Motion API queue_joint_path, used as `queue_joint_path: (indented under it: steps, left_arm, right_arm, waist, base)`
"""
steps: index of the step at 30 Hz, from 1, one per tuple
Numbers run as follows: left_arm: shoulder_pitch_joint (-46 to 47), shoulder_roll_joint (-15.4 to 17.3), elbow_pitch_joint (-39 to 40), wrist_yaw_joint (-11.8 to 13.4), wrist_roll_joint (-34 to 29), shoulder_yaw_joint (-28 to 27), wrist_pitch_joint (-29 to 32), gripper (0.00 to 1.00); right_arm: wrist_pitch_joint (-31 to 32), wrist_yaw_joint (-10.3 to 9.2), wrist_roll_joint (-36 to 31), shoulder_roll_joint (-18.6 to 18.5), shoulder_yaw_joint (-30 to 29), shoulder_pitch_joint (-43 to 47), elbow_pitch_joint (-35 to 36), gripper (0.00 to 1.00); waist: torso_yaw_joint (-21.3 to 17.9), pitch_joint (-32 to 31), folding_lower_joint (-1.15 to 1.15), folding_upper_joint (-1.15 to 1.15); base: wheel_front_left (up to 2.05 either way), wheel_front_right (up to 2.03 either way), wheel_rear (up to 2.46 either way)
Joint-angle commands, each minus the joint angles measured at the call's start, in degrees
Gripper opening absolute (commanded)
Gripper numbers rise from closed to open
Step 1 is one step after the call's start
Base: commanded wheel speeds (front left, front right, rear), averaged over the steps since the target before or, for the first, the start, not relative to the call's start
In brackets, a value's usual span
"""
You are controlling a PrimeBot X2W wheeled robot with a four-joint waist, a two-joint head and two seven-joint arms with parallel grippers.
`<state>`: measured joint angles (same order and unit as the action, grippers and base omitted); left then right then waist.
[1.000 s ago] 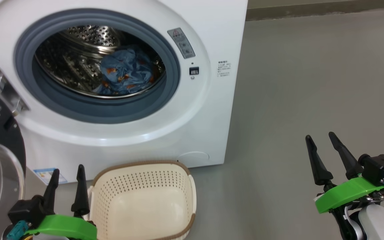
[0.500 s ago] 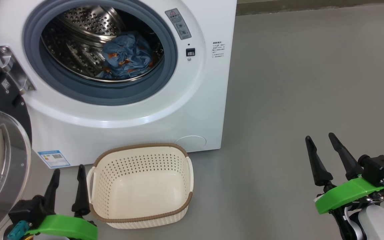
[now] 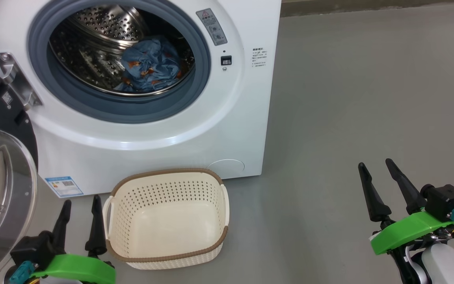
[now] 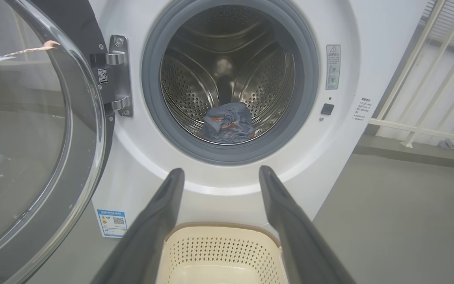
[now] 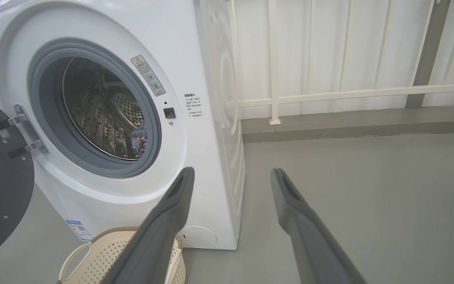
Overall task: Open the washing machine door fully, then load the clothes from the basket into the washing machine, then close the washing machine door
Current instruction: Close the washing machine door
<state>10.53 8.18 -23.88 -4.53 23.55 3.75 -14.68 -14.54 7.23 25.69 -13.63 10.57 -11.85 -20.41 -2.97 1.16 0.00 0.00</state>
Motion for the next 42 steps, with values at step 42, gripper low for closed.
queue_joint_path:
  steps: [42]
  left_arm:
    - [1.15,0.94,2.67,3.17,-2.69,-1.79,-0.32,1.0]
  right_arm:
    - [-0.46,0.25,0.84,-0.21,0.62,-0.05,0.99,1.0]
  waist:
    - [13.2,0.72,0.0,0.0]
  base:
    - [0.0,0.0,0.0]
